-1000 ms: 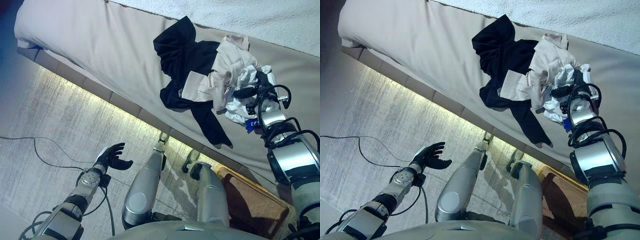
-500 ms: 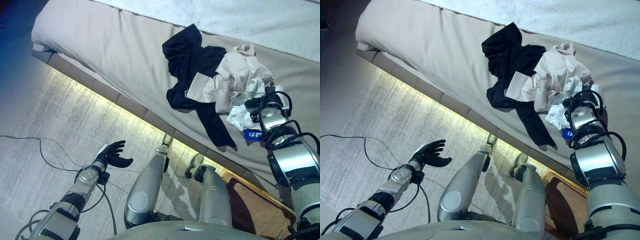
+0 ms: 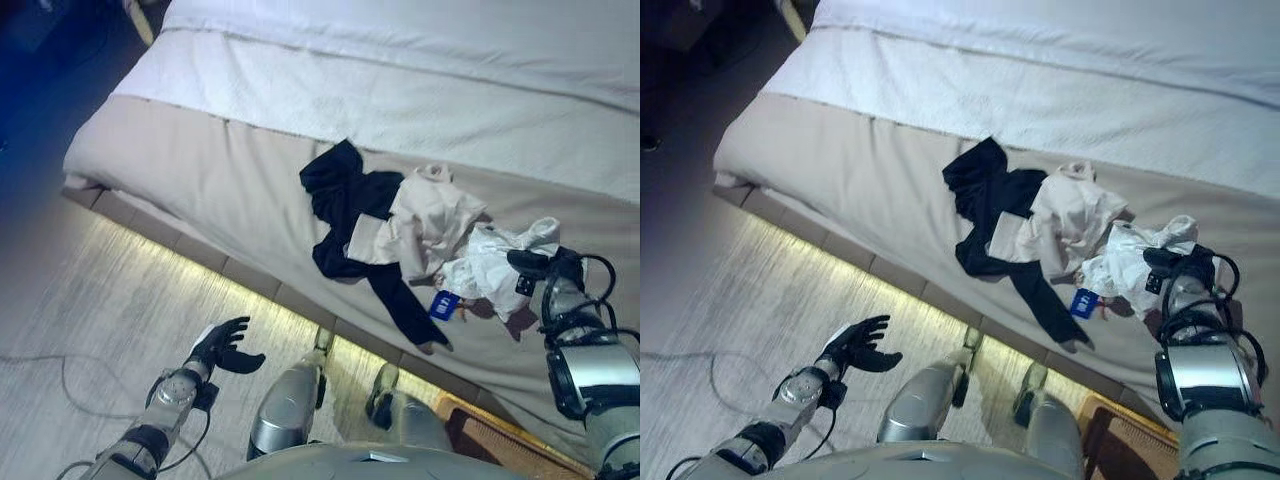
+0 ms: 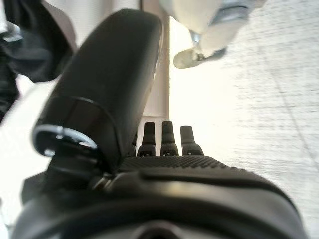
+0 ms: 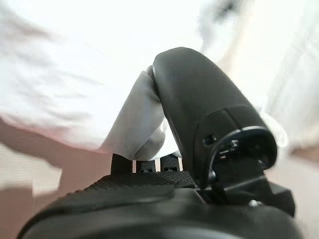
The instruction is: Pick up the clothes from the bed and place them into the basket
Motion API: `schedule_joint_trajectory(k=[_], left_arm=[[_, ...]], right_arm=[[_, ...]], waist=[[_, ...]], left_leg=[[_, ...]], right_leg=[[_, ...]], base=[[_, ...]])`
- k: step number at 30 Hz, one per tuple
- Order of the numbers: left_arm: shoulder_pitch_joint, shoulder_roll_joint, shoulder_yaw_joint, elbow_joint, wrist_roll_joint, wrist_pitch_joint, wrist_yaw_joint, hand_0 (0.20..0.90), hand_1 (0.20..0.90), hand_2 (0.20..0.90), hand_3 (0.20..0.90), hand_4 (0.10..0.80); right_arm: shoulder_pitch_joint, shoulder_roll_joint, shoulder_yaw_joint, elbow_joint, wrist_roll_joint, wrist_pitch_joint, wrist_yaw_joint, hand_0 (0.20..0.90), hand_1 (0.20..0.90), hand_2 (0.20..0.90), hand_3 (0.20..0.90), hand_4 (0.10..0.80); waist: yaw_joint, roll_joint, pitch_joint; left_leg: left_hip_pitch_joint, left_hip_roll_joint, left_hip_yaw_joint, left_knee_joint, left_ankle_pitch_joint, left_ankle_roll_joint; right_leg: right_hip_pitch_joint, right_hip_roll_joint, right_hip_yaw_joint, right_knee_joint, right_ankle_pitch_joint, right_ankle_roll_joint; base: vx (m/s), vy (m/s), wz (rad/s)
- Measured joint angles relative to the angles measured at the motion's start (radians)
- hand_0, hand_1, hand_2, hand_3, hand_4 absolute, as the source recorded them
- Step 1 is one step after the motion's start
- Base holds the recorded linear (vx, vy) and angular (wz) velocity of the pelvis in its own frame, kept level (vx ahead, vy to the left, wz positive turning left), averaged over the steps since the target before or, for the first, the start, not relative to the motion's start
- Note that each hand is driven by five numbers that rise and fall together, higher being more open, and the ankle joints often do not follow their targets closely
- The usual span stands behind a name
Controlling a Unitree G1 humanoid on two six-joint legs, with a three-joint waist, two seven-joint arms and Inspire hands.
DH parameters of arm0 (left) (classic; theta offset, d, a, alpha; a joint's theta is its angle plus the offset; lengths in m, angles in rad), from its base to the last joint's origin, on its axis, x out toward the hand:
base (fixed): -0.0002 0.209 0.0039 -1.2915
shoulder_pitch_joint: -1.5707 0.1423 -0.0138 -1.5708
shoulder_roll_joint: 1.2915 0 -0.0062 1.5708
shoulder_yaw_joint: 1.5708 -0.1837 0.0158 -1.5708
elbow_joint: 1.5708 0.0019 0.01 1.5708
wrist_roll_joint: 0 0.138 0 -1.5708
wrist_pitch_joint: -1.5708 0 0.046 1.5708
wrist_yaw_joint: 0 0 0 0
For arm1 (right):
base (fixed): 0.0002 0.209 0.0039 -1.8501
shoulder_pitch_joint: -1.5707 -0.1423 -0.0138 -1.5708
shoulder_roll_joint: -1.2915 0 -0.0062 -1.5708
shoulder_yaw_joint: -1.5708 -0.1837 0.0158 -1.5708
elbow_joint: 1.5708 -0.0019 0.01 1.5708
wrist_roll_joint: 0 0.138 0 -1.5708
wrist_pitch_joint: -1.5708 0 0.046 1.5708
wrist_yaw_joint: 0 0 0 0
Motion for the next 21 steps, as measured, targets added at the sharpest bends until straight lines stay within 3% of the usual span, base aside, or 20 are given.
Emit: schedule_joint_trajectory(k=[4, 7, 10, 12, 14, 16, 18, 21], left_arm=[[0.046, -0.009, 0.029, 0.034, 0.018, -0.001, 0.013, 0.9, 0.9, 0.9, 0.9, 0.8], [0.043, -0.036, 0.049, 0.039, 0.052, -0.004, 0.025, 0.9, 0.9, 0.9, 0.9, 0.8], [0.043, -0.075, 0.066, 0.045, 0.054, -0.004, 0.042, 0.9, 0.9, 0.9, 0.9, 0.8], [0.049, -0.097, 0.067, 0.047, 0.054, -0.004, 0.042, 0.9, 0.9, 0.9, 0.9, 0.8], [0.065, -0.121, 0.066, 0.048, 0.054, -0.005, 0.042, 0.9, 0.9, 0.9, 0.9, 0.8], [0.072, -0.152, 0.064, 0.079, 0.054, -0.016, 0.038, 0.9, 0.9, 0.9, 0.9, 0.8], [0.069, -0.16, 0.056, 0.099, 0.055, -0.016, 0.037, 0.9, 0.9, 0.9, 0.9, 0.8], [0.043, -0.132, 0.056, 0.109, 0.061, -0.021, 0.041, 0.9, 0.9, 0.9, 0.9, 0.8]], right_arm=[[0.172, 0.115, -0.062, -0.201, 0.135, -0.089, 0.026, 0.3, 0.3, 0.3, 0.2, 0.1], [0.264, 0.185, -0.09, -0.279, 0.227, -0.11, 0.075, 0.3, 0.3, 0.3, 0.2, 0.1], [0.347, 0.261, -0.099, -0.313, 0.302, -0.113, 0.105, 0.3, 0.3, 0.3, 0.2, 0.1], [0.411, 0.306, -0.088, -0.339, 0.308, -0.118, 0.095, 0.3, 0.3, 0.3, 0.2, 0.1], [0.459, 0.341, -0.07, -0.351, 0.31, -0.134, 0.062, 0.3, 0.3, 0.3, 0.2, 0.1], [0.488, 0.339, -0.065, -0.348, 0.31, -0.144, 0.022, 0.3, 0.3, 0.3, 0.2, 0.1], [0.506, 0.339, -0.077, -0.349, 0.31, -0.169, -0.005, 0.3, 0.3, 0.3, 0.2, 0.1], [0.54, 0.342, -0.138, -0.321, 0.309, -0.211, -0.009, 0.3, 0.3, 0.3, 0.2, 0.1]], waist=[[-0.066, -0.069, -0.065], [-0.095, -0.093, -0.085], [-0.11, -0.094, -0.088], [-0.11, -0.094, -0.089], [-0.107, -0.089, -0.093], [-0.115, -0.065, -0.108], [-0.145, -0.042, -0.123], [-0.159, -0.06, -0.122]], left_leg=[[0.089, 0.005, 0.038, -0.065, 0.001, 0.0], [0.12, 0.0, 0.065, -0.065, -0.002, 0.001], [0.152, 0.002, 0.094, -0.046, -0.019, -0.002], [0.154, -0.009, 0.079, 0.007, -0.046, 0.016], [0.155, -0.021, -0.017, 0.048, -0.076, 0.053], [0.168, -0.017, -0.074, 0.046, -0.126, 0.056], [0.181, -0.011, -0.062, 0.017, -0.139, 0.046], [0.199, -0.005, 0.021, -0.028, -0.123, 0.046]], right_leg=[[0.105, 0.018, 0.034, -0.138, 0.044, 0.01], [0.14, 0.016, 0.062, -0.168, 0.05, 0.01], [0.148, 0.013, 0.112, -0.161, 0.05, 0.01], [0.151, 0.01, 0.167, -0.162, 0.051, 0.009], [0.151, 0.013, 0.239, -0.163, 0.064, 0.002], [0.138, 0.018, 0.301, -0.161, 0.081, 0.017], [0.122, 0.027, 0.321, -0.159, 0.089, 0.026], [0.063, 0.017, 0.336, -0.118, 0.112, 0.059]], base=[[0.051, 0.046, -0.23], [0.002, 0.066, -0.23], [0.046, 0.1, -0.53], [0.082, 0.147, -0.75], [0.028, 0.177, -0.98], [0.005, 0.188, -1.04], [-0.003, 0.1, -0.56], [-0.033, 0.052, -0.68]])
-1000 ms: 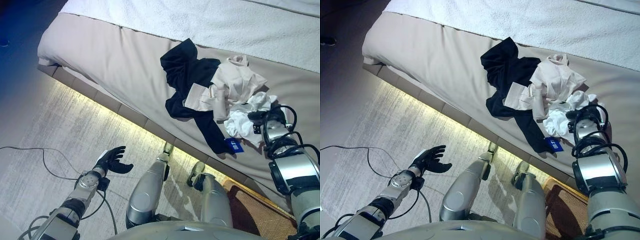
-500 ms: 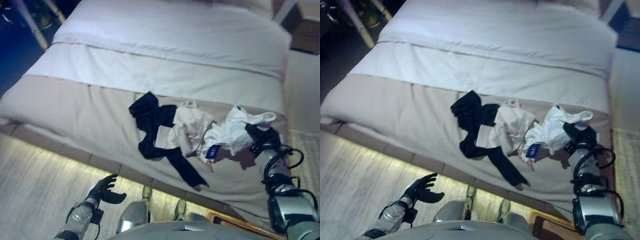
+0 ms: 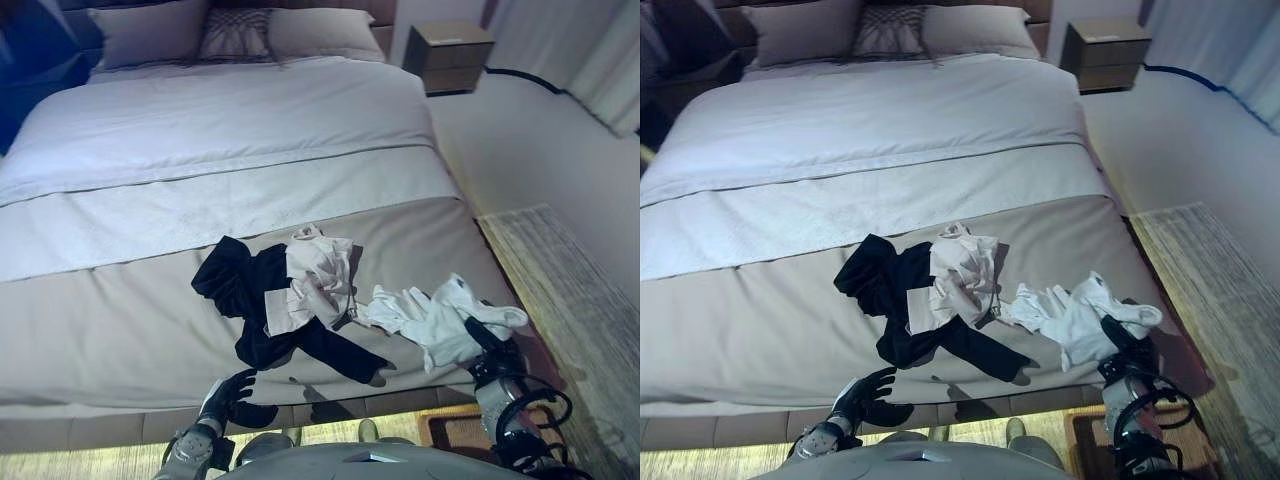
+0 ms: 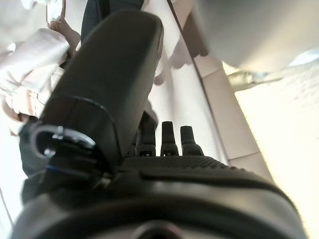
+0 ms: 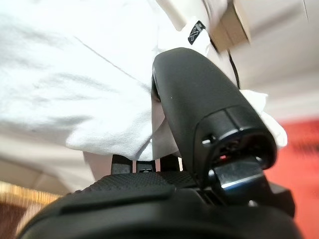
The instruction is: Pick up the clothes from the bed and place them into the basket
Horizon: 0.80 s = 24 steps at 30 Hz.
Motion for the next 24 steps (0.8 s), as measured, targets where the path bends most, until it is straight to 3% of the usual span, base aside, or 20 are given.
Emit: schedule_joint_trajectory(k=[3, 4, 5, 7, 9, 10, 11, 12, 14, 16, 20, 24], left_arm=[[0.009, 0.035, 0.003, 0.003, 0.002, 0.0, 0.012, 0.9, 0.9, 0.9, 0.9, 0.8], [0.022, 0.046, 0.005, 0.004, -0.002, 0.001, 0.018, 0.9, 0.9, 0.9, 0.9, 0.8], [0.025, 0.046, 0.021, 0.008, -0.01, 0.0, 0.019, 0.9, 0.9, 0.9, 0.9, 0.8], [0.018, 0.05, 0.023, 0.009, -0.018, -0.004, 0.024, 0.9, 0.9, 0.9, 0.9, 0.8], [0.011, 0.058, 0.022, 0.008, -0.023, -0.005, 0.04, 0.9, 0.9, 0.9, 0.9, 0.8], [0.011, 0.06, 0.022, 0.009, -0.026, -0.004, 0.042, 0.9, 0.9, 0.9, 0.9, 0.8], [0.012, 0.067, 0.023, 0.018, -0.03, -0.003, 0.046, 0.9, 0.9, 0.9, 0.9, 0.8], [0.008, 0.067, 0.026, 0.024, -0.03, -0.001, 0.047, 0.9, 0.9, 0.9, 0.9, 0.8], [0.001, 0.028, 0.031, 0.025, -0.028, -0.005, 0.037, 0.9, 0.9, 0.9, 0.9, 0.8], [0.003, 0.0, 0.03, 0.024, -0.017, -0.005, 0.025, 0.9, 0.9, 0.9, 0.9, 0.8], [0.004, -0.016, 0.029, 0.024, -0.015, -0.005, 0.004, 0.9, 0.9, 0.9, 0.9, 0.8], [0.006, -0.014, 0.03, 0.027, -0.007, -0.008, 0.002, 0.9, 0.9, 0.9, 0.9, 0.8]], right_arm=[[-0.013, 0.005, -0.021, 0.02, -0.004, -0.007, -0.016, 0.3, 0.3, 0.3, 0.2, 0.1], [-0.03, 0.006, -0.018, 0.033, -0.011, -0.007, -0.025, 0.3, 0.3, 0.3, 0.2, 0.1], [-0.049, 0.007, -0.017, 0.046, -0.012, -0.009, -0.04, 0.3, 0.3, 0.3, 0.2, 0.1], [-0.057, 0.007, -0.016, 0.064, -0.012, -0.009, -0.061, 0.3, 0.3, 0.3, 0.2, 0.1], [-0.075, 0.013, -0.011, 0.083, -0.015, -0.009, -0.088, 0.3, 0.3, 0.3, 0.2, 0.1], [-0.079, 0.018, -0.011, 0.085, -0.017, -0.01, -0.1, 0.3, 0.3, 0.3, 0.2, 0.1], [-0.09, 0.032, -0.011, 0.105, -0.039, -0.023, -0.119, 0.3, 0.3, 0.3, 0.2, 0.1], [-0.095, 0.041, -0.005, 0.129, -0.057, -0.043, -0.143, 0.3, 0.3, 0.3, 0.2, 0.1], [-0.088, 0.03, 0.013, 0.144, -0.072, -0.058, -0.2, 0.3, 0.3, 0.3, 0.2, 0.1], [-0.073, 0.03, 0.016, 0.156, -0.08, -0.058, -0.238, 0.3, 0.3, 0.3, 0.2, 0.1], [-0.053, 0.029, 0.015, 0.166, -0.08, -0.07, -0.273, 0.3, 0.3, 0.3, 0.2, 0.1], [-0.042, 0.029, 0.002, 0.212, -0.087, -0.11, -0.304, 0.3, 0.3, 0.3, 0.2, 0.1]], waist=[[0.026, -0.002, 0.004], [0.05, 0.005, 0.008], [0.054, 0.019, 0.006], [0.1, 0.039, -0.002], [0.135, 0.015, -0.014], [0.138, 0.005, -0.016], [0.142, -0.019, -0.019], [0.137, -0.046, -0.028], [0.134, -0.022, -0.037], [0.13, -0.009, -0.044], [0.109, -0.011, -0.048], [0.108, -0.022, -0.051]], left_leg=[[0.033, 0.027, 0.126, -0.031, 0.024, 0.01], [0.031, 0.05, 0.188, -0.023, 0.02, 0.024], [0.03, 0.071, 0.239, -0.017, 0.013, 0.039], [0.03, 0.106, 0.308, -0.014, -0.001, 0.06], [0.021, 0.103, 0.37, -0.011, 0.006, 0.049], [0.02, 0.099, 0.376, -0.01, 0.015, 0.036], [0.017, 0.085, 0.389, -0.004, 0.025, 0.022], [-0.002, 0.065, 0.391, 0.006, 0.026, 0.016], [-0.035, 0.084, 0.35, 0.025, 0.024, 0.009], [-0.036, 0.106, 0.329, 0.024, 0.027, -0.017], [-0.03, 0.117, 0.296, -0.005, 0.044, -0.068], [-0.015, 0.108, 0.294, -0.023, 0.053, -0.073]], right_leg=[[-0.047, -0.008, -0.204, 0.026, 0.07, -0.008], [-0.063, -0.005, -0.323, 0.049, 0.06, -0.029], [-0.091, -0.026, -0.399, 0.183, 0.04, -0.02], [-0.103, -0.087, -0.463, 0.364, -0.006, 0.015], [-0.062, -0.158, -0.482, 0.343, -0.052, 0.045], [-0.037, -0.163, -0.48, 0.286, -0.051, 0.05], [0.035, -0.164, -0.471, 0.122, -0.033, 0.038], [0.072, -0.159, -0.446, 0.005, -0.025, 0.034], [0.086, -0.113, -0.442, -0.076, 0.02, -0.004], [0.086, -0.093, -0.427, -0.095, 0.029, -0.007], [0.088, -0.067, -0.42, -0.119, 0.032, -0.003], [0.094, -0.069, -0.42, -0.119, 0.034, -0.007]], base=[[-0.169, 0.082, -1.14], [-0.26, 0.033, -1.34], [-0.305, 0.023, -1.43], [-0.159, -0.097, -1.16], [-0.103, -0.181, -1.05], [-0.113, -0.148, -0.87], [-0.106, -0.092, -0.54], [-0.102, -0.096, -0.41], [-0.032, -0.083, -0.21], [-0.002, -0.069, -0.23], [0.024, -0.054, -0.06], [0.046, -0.053, 0.01]])
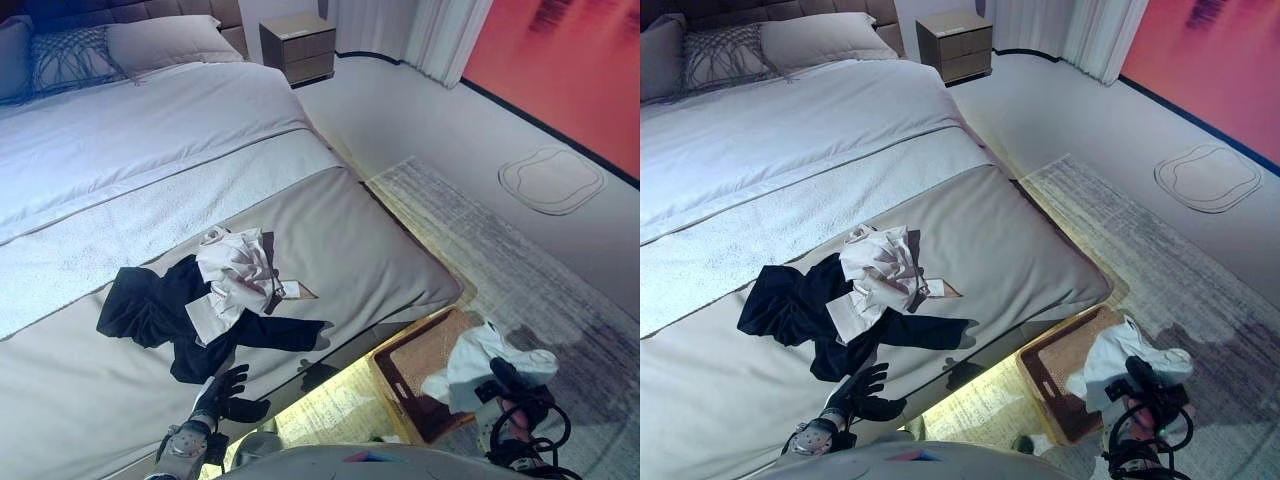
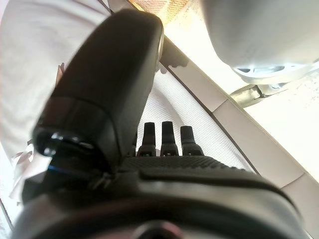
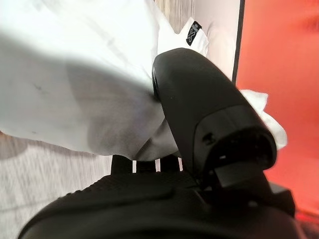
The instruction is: Pick up the clothes from the bed and place them into the basket
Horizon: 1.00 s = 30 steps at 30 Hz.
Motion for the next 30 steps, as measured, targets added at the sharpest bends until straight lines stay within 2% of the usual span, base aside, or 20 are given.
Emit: schedule_joint_trajectory(k=[6, 10, 14, 19, 22, 25, 30], left_arm=[[0.005, 0.022, 0.0, 0.011, 0.026, -0.019, -0.003, 0.9, 0.9, 0.9, 0.9, 0.8], [0.002, 0.04, -0.042, 0.011, 0.038, -0.019, 0.0, 0.9, 0.9, 0.9, 0.9, 0.8], [-0.018, 0.024, -0.08, 0.009, 0.038, -0.044, 0.002, 0.9, 0.9, 0.9, 0.9, 0.8], [-0.025, 0.022, -0.079, -0.001, 0.035, -0.06, 0.036, 0.9, 0.9, 0.9, 0.9, 0.8], [-0.054, 0.027, -0.1, -0.033, 0.026, -0.064, 0.035, 0.9, 0.9, 0.9, 0.9, 0.8], [-0.102, 0.023, -0.119, -0.045, 0.02, -0.065, 0.034, 0.9, 0.9, 0.9, 0.9, 0.8], [-0.101, 0.028, -0.118, -0.062, -0.023, -0.086, 0.036, 0.9, 0.9, 0.9, 0.9, 0.8]], right_arm=[[-0.002, 0.0, -0.001, 0.009, -0.011, -0.034, -0.039, 0.3, 0.3, 0.3, 0.2, 0.1], [-0.024, -0.023, -0.001, 0.03, -0.006, -0.04, -0.025, 0.3, 0.3, 0.3, 0.2, 0.1], [-0.111, -0.109, -0.001, 0.089, 0.035, -0.04, 0.051, 0.3, 0.3, 0.3, 0.2, 0.1], [-0.137, -0.115, 0.009, 0.076, 0.04, -0.039, 0.112, 0.3, 0.3, 0.3, 0.2, 0.1], [-0.183, -0.131, 0.021, 0.049, 0.039, -0.031, 0.091, 0.3, 0.3, 0.3, 0.2, 0.1], [-0.277, -0.166, 0.02, 0.05, 0.04, -0.002, 0.059, 0.3, 0.3, 0.3, 0.2, 0.1], [-0.319, -0.17, 0.017, 0.082, 0.076, 0.022, 0.053, 0.3, 0.3, 0.3, 0.2, 0.1]], waist=[[-0.001, 0.018, 0.001], [0.0, 0.057, 0.006], [0.0, 0.12, 0.047], [0.006, 0.136, 0.088], [0.002, 0.142, 0.126], [-0.005, 0.162, 0.195], [-0.005, 0.171, 0.208]], left_leg=[[0.016, -0.019, -0.004, -0.011, 0.0, 0.001], [-0.03, -0.028, -0.012, 0.001, 0.003, 0.005], [-0.115, -0.041, -0.015, 0.016, 0.019, 0.027], [-0.124, -0.043, -0.018, 0.016, 0.021, 0.025], [-0.183, -0.044, -0.027, 0.017, 0.039, 0.027], [-0.225, -0.048, -0.026, 0.016, 0.058, 0.04], [-0.229, -0.048, -0.027, 0.015, 0.059, 0.04]], right_leg=[[0.012, -0.016, -0.003, 0.0, 0.0, 0.0], [-0.028, -0.029, -0.006, 0.003, 0.007, 0.006], [-0.1, -0.042, -0.005, 0.0, 0.039, 0.006], [-0.112, -0.044, -0.006, -0.001, 0.039, 0.006], [-0.167, -0.046, -0.009, -0.001, 0.044, 0.003], [-0.211, -0.047, -0.006, -0.001, 0.071, -0.001], [-0.215, -0.048, -0.005, -0.001, 0.071, -0.001]], base=[[-0.008, -0.029, 0.03], [-0.266, 0.021, 0.04], [-0.119, -0.013, 0.01], [-0.066, -0.019, 0.01], [-0.162, 0.018, 0.04], [-0.083, -0.008, -0.03], [-0.007, -0.005, 0.0]])
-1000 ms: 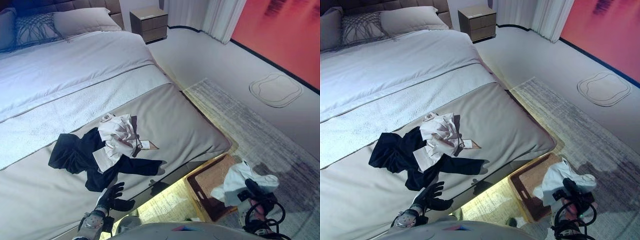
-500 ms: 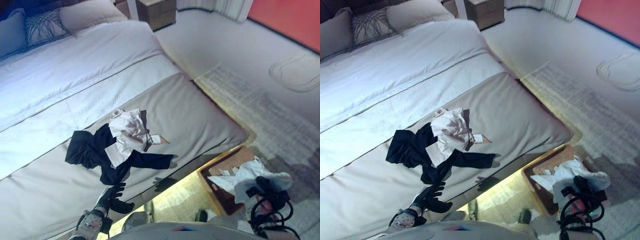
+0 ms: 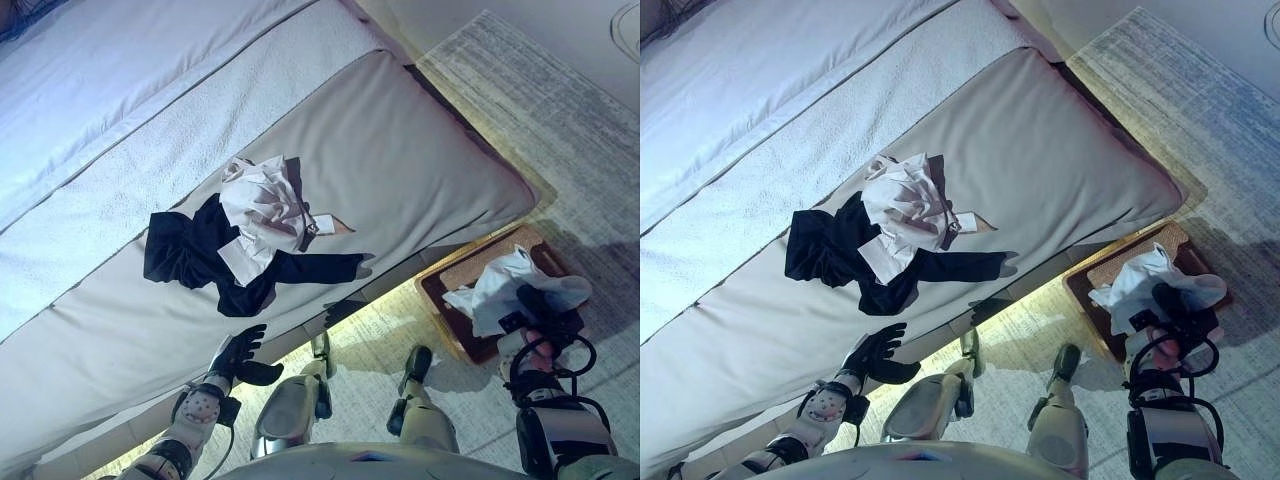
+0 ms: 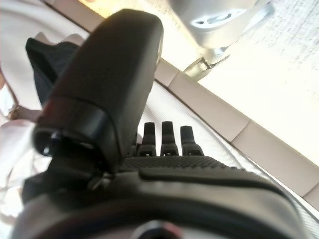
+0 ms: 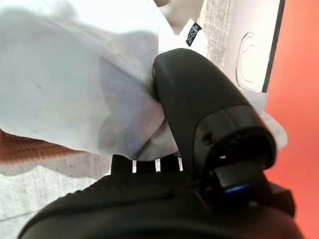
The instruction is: Pick up the clothes from the bed and place them into the basket
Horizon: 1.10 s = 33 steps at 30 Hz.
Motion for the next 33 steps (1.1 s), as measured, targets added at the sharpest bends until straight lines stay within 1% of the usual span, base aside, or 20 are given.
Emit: schedule_joint_trajectory(k=[5, 7, 9, 10, 12, 14, 19, 23, 24, 25, 27, 30, 31, 33], left_arm=[[-0.006, 0.005, 0.0, -0.021, -0.021, -0.002, -0.001, 0.9, 0.9, 0.9, 0.9, 0.8], [-0.012, 0.005, -0.002, -0.03, -0.024, -0.002, -0.002, 0.9, 0.9, 0.9, 0.9, 0.8], [-0.018, 0.004, -0.013, -0.037, -0.039, -0.002, -0.002, 0.9, 0.9, 0.9, 0.9, 0.8], [-0.019, 0.004, -0.021, -0.038, -0.04, -0.005, -0.001, 0.9, 0.9, 0.9, 0.9, 0.8], [-0.019, 0.004, -0.026, -0.038, -0.043, -0.009, 0.0, 0.9, 0.9, 0.9, 0.9, 0.8], [-0.018, 0.004, -0.034, -0.038, -0.06, -0.013, 0.0, 0.9, 0.9, 0.9, 0.9, 0.8], [-0.018, 0.004, -0.041, -0.051, -0.06, -0.018, -0.001, 0.9, 0.9, 0.9, 0.9, 0.8], [-0.021, 0.004, -0.041, -0.065, -0.062, -0.017, -0.001, 0.9, 0.9, 0.9, 0.9, 0.8], [-0.021, 0.004, -0.041, -0.068, -0.062, -0.017, -0.002, 0.9, 0.9, 0.9, 0.9, 0.8], [-0.021, 0.004, -0.041, -0.069, -0.062, -0.017, -0.002, 0.9, 0.9, 0.9, 0.9, 0.8], [-0.021, 0.004, -0.04, -0.07, -0.062, -0.017, -0.003, 0.9, 0.9, 0.9, 0.9, 0.8], [-0.022, 0.004, -0.037, -0.071, -0.062, -0.017, -0.008, 0.9, 0.9, 0.9, 0.9, 0.8], [-0.023, 0.004, -0.037, -0.071, -0.061, -0.016, -0.016, 0.9, 0.9, 0.9, 0.9, 0.8], [-0.02, 0.004, -0.036, -0.07, -0.061, -0.015, -0.022, 0.9, 0.9, 0.9, 0.9, 0.8]], right_arm=[[-0.025, -0.023, -0.02, 0.065, 0.044, 0.04, -0.001, 0.3, 0.3, 0.3, 0.2, 0.1], [-0.03, -0.059, -0.021, 0.074, 0.043, 0.06, -0.002, 0.3, 0.3, 0.3, 0.2, 0.1], [-0.043, -0.102, -0.032, 0.078, 0.042, 0.079, -0.004, 0.5, 0.5, 0.5, 0.433, 0.333], [-0.058, -0.138, -0.04, 0.081, 0.041, 0.093, -0.008, 0.9, 0.9, 0.9, 0.9, 0.8], [-0.079, -0.18, -0.041, 0.092, 0.041, 0.112, -0.017, 0.9, 0.9, 0.9, 0.9, 0.8], [-0.091, -0.204, -0.043, 0.101, 0.041, 0.123, -0.028, 0.9, 0.9, 0.9, 0.9, 0.8], [-0.109, -0.216, -0.058, 0.147, 0.038, 0.138, -0.048, 0.9, 0.9, 0.9, 0.9, 0.8], [-0.104, -0.216, -0.058, 0.157, 0.037, 0.166, -0.044, 0.9, 0.9, 0.9, 0.9, 0.8], [-0.102, -0.216, -0.058, 0.157, 0.037, 0.171, -0.04, 0.9, 0.9, 0.9, 0.9, 0.8], [-0.098, -0.215, -0.057, 0.157, 0.031, 0.174, -0.035, 0.9, 0.9, 0.9, 0.9, 0.8], [-0.084, -0.207, -0.055, 0.157, -0.003, 0.175, -0.017, 0.9, 0.9, 0.9, 0.9, 0.8], [-0.077, -0.187, -0.051, 0.158, -0.008, 0.176, 0.003, 0.9, 0.9, 0.9, 0.9, 0.8], [-0.07, -0.176, -0.045, 0.164, -0.016, 0.175, 0.014, 0.9, 0.9, 0.9, 0.9, 0.8], [-0.037, -0.137, -0.033, 0.178, -0.043, 0.175, 0.045, 0.9, 0.9, 0.9, 0.9, 0.8]], waist=[[-0.005, 0.002, 0.0], [-0.007, 0.016, 0.007], [-0.012, 0.036, 0.017], [-0.017, 0.056, 0.024], [-0.021, 0.078, 0.032], [-0.022, 0.088, 0.033], [-0.03, 0.09, 0.032], [-0.031, 0.09, 0.032], [-0.031, 0.09, 0.032], [-0.031, 0.089, 0.033], [-0.03, 0.086, 0.034], [-0.03, 0.074, 0.036], [-0.03, 0.069, 0.035], [-0.022, 0.043, 0.026]], left_leg=[[0.001, 0.0, -0.013, -0.001, 0.001, -0.001], [0.001, -0.001, -0.015, -0.002, 0.001, -0.001], [0.001, -0.009, -0.016, -0.004, 0.005, 0.001], [0.001, -0.013, -0.015, -0.005, 0.006, 0.002], [0.001, -0.017, -0.014, -0.005, 0.007, 0.002], [0.001, -0.02, -0.013, -0.006, 0.008, 0.001], [0.002, -0.024, -0.014, -0.007, 0.009, 0.0], [0.005, -0.025, -0.014, -0.007, 0.009, 0.0], [0.008, -0.024, -0.014, -0.007, 0.011, 0.003], [0.016, -0.024, -0.015, -0.007, 0.011, 0.003], [0.04, -0.023, -0.017, -0.012, 0.011, 0.003], [0.058, -0.022, -0.022, -0.018, 0.012, 0.001], [0.064, -0.022, -0.03, -0.018, 0.012, 0.001], [0.079, -0.02, -0.044, -0.02, 0.014, -0.002]], right_leg=[[0.001, -0.003, -0.002, 0.0, 0.0, 0.0], [0.002, -0.007, -0.004, 0.0, 0.0, 0.0], [0.002, -0.015, -0.004, 0.0, 0.0, 0.0], [0.002, -0.02, -0.003, 0.0, 0.005, 0.007], [0.001, -0.025, -0.001, 0.0, 0.008, 0.012], [-0.002, -0.028, 0.002, -0.001, 0.008, 0.012], [-0.002, -0.033, 0.004, -0.001, 0.008, 0.013], [0.002, -0.033, 0.003, 0.0, 0.008, 0.013], [0.005, -0.033, 0.002, 0.0, 0.014, 0.022], [0.014, -0.032, 0.001, 0.0, 0.014, 0.022], [0.036, -0.031, -0.001, -0.001, 0.013, 0.023], [0.057, -0.029, -0.006, -0.001, 0.01, 0.027], [0.069, -0.029, -0.016, -0.001, 0.007, 0.03], [0.091, -0.027, -0.03, -0.001, 0.002, 0.036]], base=[[-0.01, 0.016, 0.01], [-0.03, 0.06, 0.04], [-0.032, 0.046, 0.04], [-0.048, 0.038, 0.02], [-0.024, 0.012, 0.0], [-0.007, 0.003, -0.02], [-0.002, 0.001, -0.01], [0.009, -0.007, 0.0], [0.024, -0.037, 0.02], [0.0, 0.0, 0.0], [0.051, -0.05, 0.02], [0.088, -0.083, 0.06], [0.103, -0.061, 0.2], [0.102, -0.06, 0.22]])
